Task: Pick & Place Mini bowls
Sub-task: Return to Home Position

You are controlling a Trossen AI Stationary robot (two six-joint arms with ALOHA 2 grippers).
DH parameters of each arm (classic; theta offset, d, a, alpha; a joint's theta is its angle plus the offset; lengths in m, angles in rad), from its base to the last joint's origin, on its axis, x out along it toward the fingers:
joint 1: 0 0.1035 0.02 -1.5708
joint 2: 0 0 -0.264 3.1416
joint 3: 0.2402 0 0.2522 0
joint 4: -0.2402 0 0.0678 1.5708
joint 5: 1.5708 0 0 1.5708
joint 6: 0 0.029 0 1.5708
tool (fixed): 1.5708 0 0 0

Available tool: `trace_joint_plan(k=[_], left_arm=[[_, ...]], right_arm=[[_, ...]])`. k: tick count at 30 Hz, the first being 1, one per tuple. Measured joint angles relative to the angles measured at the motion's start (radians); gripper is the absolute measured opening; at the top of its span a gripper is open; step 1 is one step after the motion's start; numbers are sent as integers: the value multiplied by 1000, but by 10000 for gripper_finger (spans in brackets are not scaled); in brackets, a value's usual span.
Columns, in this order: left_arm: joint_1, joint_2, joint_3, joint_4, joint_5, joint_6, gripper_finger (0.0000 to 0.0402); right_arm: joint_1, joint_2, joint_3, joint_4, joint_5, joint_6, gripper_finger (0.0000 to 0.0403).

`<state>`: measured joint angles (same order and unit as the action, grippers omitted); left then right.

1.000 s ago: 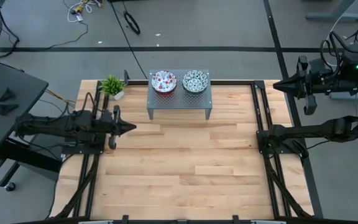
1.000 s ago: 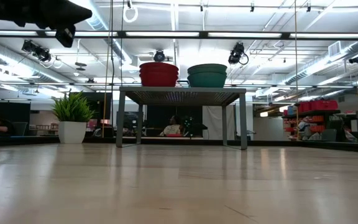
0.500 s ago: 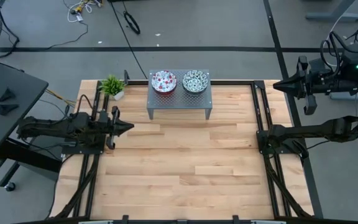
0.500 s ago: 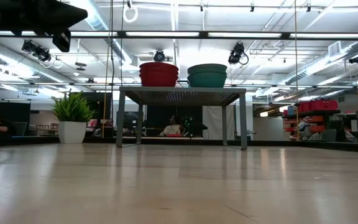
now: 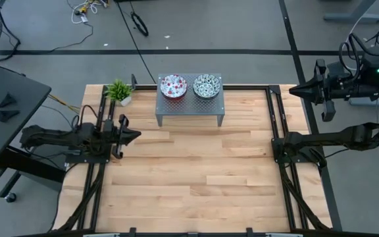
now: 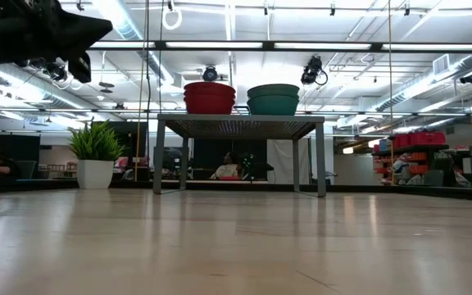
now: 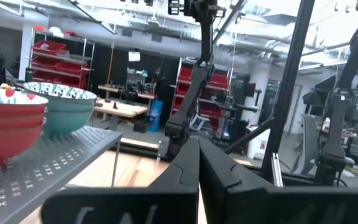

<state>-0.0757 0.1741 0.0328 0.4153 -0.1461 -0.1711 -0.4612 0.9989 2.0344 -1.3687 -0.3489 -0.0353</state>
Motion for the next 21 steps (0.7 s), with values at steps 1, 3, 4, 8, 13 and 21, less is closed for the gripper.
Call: trace_joint_plan(k=[1,3,4,8,13,21], left_arm=[[0,0,-9,15,-1,3,0],[1,0,-24,40,-3,9,0],[1,0,-24,39,-3,8,0],[1,-1,-24,37,-3,22,0],[1,-56,-24,5,-3,26,0],[1,-165,-25,-92,-3,26,0]], right_arm=[[0,0,0,0,0,0,25],[0,0,0,0,0,0,25],[0,0,0,0,0,0,25],[0,0,0,0,0,0,25],[0,0,0,0,0,0,25],[0,0,0,0,0,0,25]])
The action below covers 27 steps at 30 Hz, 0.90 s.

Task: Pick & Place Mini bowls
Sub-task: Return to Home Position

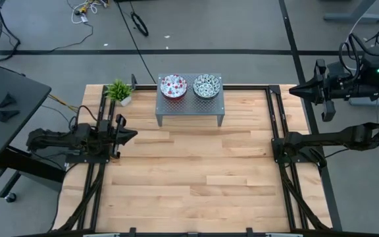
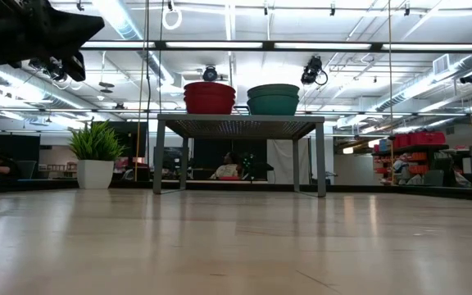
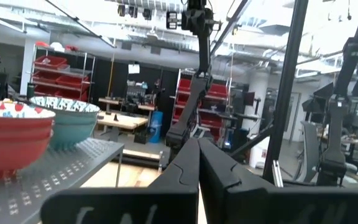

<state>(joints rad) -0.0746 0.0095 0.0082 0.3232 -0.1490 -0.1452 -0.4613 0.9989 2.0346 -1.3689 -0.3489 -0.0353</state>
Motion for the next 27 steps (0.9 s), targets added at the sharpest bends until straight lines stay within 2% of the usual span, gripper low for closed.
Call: trace_joint_plan(k=[15,23,27], left_arm=[[0,-9,0,-132,76,42,0],[0,-9,-1,-210,147,111,0],[0,-9,-1,-273,151,154,0]], right_arm=[[0,0,0,0,0,0,25],[0,0,0,0,0,0,25],[0,0,0,0,0,0,25]])
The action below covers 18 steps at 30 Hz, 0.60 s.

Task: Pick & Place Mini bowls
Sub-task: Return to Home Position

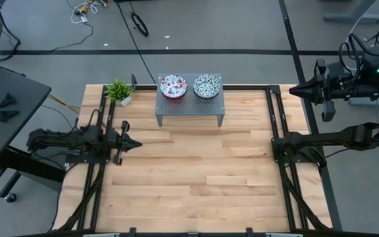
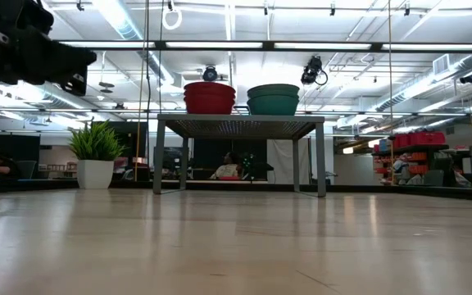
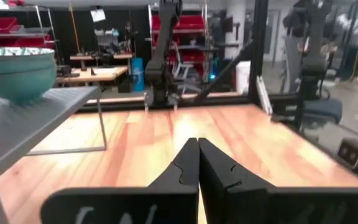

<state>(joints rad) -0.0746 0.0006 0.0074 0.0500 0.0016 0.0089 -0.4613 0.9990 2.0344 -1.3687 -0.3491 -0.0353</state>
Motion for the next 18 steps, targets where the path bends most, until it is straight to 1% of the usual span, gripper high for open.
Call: trace_joint_plan(k=[8,10,14,18], left_arm=[[4,0,0,-18,-47,15,0],[19,0,0,-24,-44,10,0],[45,0,0,-30,2,-9,3],[45,4,0,-34,-26,-48,13]], right_arm=[[0,0,0,0,0,0,25],[0,0,0,0,0,0,25],[0,0,0,0,0,0,25],[0,0,0,0,0,0,25]])
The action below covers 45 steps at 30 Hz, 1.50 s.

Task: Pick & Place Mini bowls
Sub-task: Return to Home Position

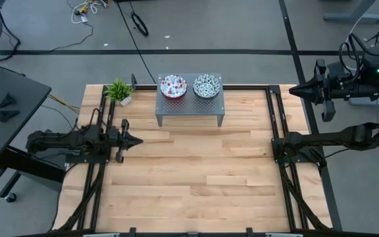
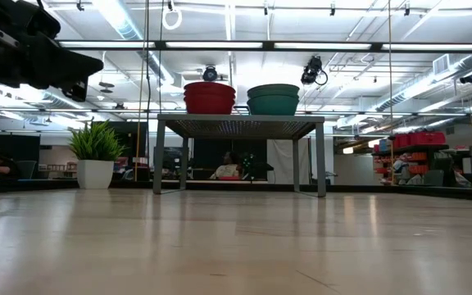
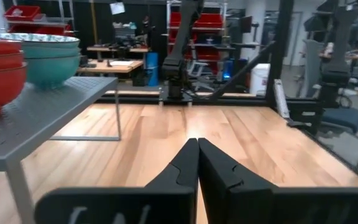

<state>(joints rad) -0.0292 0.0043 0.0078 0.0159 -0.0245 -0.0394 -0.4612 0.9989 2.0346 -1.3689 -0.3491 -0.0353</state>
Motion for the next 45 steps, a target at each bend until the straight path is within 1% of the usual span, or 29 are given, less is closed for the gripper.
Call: trace_joint_plan(k=[5,16,45], left_arm=[[0,2,0,2,-9,-2,21],[0,2,-1,38,-15,-2,18],[0,2,-1,46,-12,-1,18]], right_arm=[[0,0,0,0,0,0,25],[0,0,0,0,0,0,25],[0,0,0,0,0,0,25]])
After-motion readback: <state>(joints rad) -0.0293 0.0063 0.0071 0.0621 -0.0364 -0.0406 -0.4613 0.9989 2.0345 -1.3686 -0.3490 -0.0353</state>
